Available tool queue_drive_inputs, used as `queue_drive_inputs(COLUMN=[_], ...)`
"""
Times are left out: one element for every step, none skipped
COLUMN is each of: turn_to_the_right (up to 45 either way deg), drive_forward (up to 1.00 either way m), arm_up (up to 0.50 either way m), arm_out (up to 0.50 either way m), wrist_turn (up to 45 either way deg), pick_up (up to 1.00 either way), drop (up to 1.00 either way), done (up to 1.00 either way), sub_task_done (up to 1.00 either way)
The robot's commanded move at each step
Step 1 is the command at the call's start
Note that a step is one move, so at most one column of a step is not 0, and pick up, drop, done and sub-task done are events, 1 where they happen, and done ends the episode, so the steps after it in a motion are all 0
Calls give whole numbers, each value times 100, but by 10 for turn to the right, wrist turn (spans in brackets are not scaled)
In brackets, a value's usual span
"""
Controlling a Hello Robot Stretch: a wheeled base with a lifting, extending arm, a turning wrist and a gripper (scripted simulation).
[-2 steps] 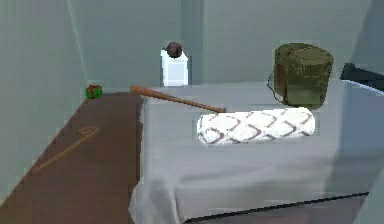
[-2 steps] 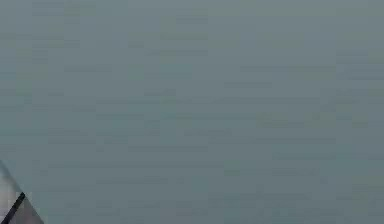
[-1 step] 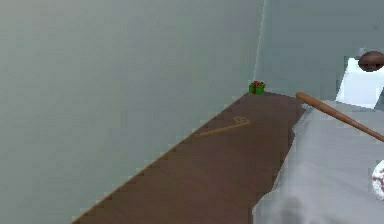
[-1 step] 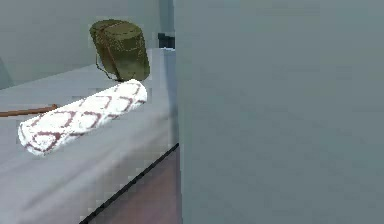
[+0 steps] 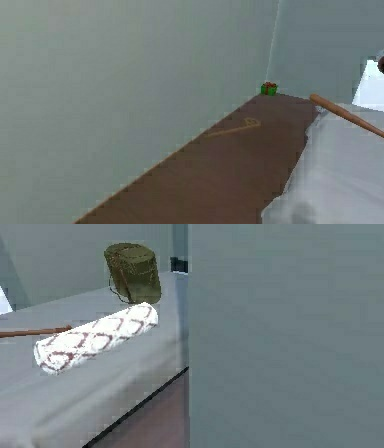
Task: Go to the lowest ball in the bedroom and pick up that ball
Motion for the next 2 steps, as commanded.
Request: queue_drive_inputs(turn_to_the_right=[0, 330], drive_forward=[90, 0], arm_up=[0, 0], arm_out=[0, 0], wrist_turn=[0, 0], pick_up=[0, 0], drop=[0, 0], done=[0, 0], sub_task_done=[0, 0])
